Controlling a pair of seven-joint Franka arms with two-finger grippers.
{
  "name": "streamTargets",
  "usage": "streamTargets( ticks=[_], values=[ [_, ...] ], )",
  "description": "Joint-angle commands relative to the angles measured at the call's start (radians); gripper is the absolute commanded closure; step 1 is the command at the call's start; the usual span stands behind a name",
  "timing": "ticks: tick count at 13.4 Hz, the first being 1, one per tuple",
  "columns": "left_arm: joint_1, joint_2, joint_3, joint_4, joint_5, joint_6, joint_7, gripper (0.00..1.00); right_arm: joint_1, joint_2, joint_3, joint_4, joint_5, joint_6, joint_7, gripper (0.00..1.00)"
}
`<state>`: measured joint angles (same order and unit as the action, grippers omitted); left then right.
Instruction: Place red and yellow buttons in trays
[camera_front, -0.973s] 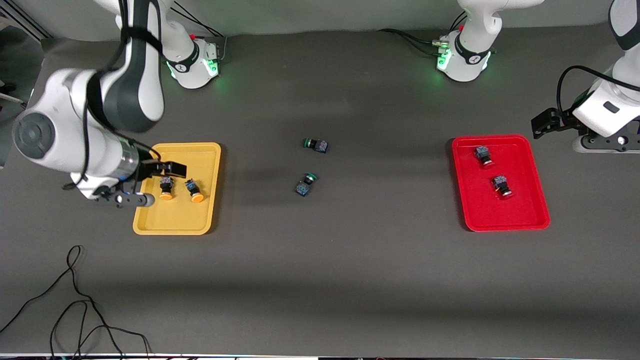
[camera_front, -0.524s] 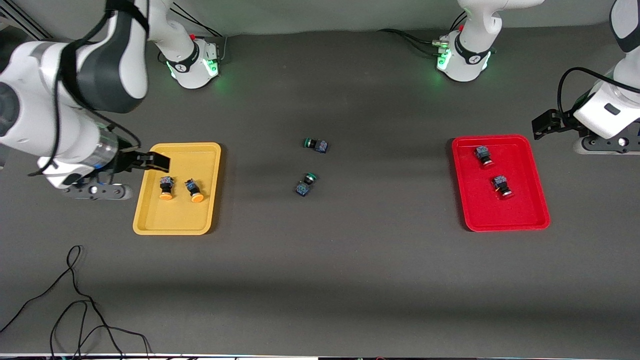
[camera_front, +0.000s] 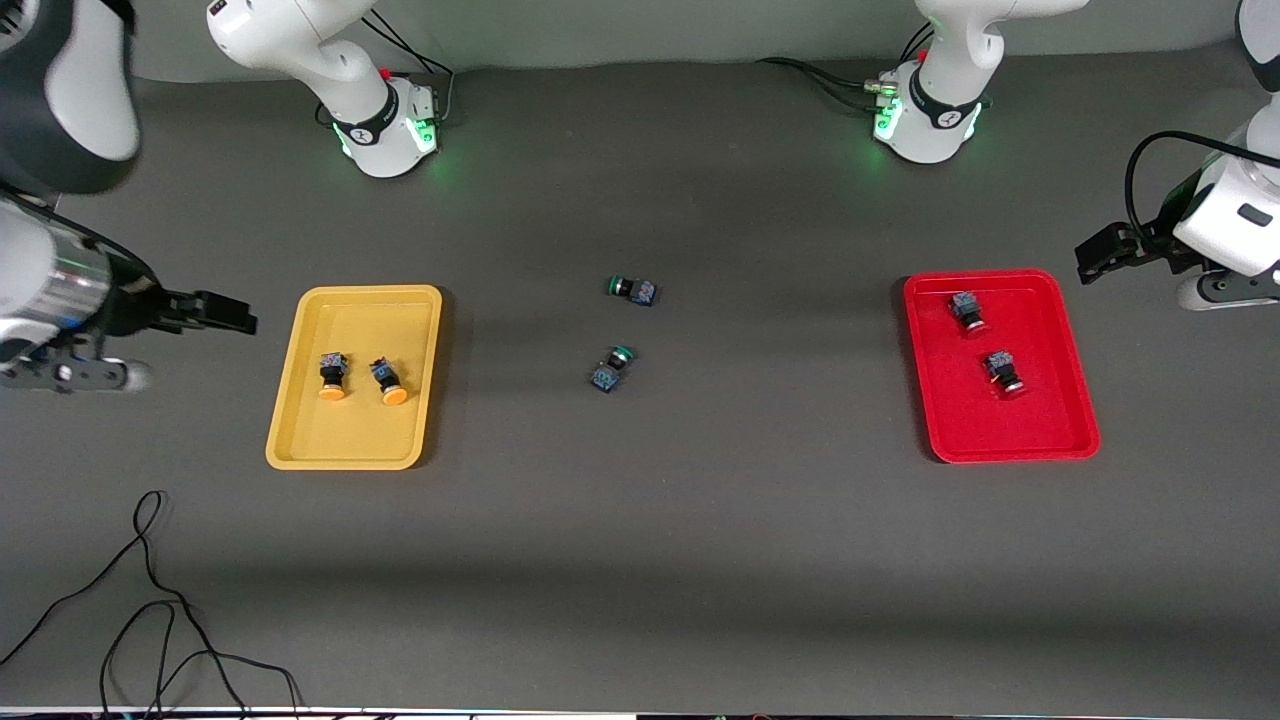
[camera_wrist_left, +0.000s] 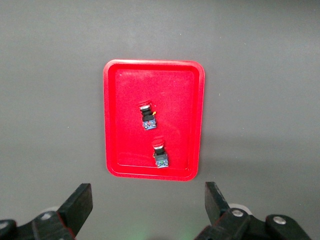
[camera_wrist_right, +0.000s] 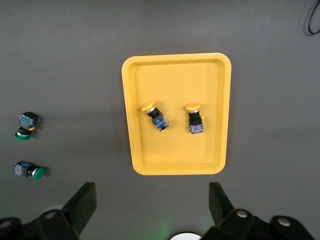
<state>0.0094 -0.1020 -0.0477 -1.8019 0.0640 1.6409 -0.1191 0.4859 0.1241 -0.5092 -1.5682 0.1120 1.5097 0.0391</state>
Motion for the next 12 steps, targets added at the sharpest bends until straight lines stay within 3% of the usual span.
streamTargets(
  ticks=[1, 3, 12],
  values=[
    [-0.012, 0.008, -0.004, 0.026, 0.002, -0.027, -0.002, 0.00, -0.285, -0.089, 0.296, -0.065, -0.055, 0.004, 0.031, 0.00],
    [-0.012, 0.008, -0.006, 0.026, 0.002, -0.027, -0.002, 0.00, -0.462, -0.112, 0.455, -0.079, -0.064, 0.009, 0.031, 0.00],
    [-0.011, 0.016, -0.006, 0.026, 0.002, -0.026, 0.001, 0.00, -0.478, -0.142, 0.451, -0.075, -0.098, 0.007, 0.016, 0.00]
  ],
)
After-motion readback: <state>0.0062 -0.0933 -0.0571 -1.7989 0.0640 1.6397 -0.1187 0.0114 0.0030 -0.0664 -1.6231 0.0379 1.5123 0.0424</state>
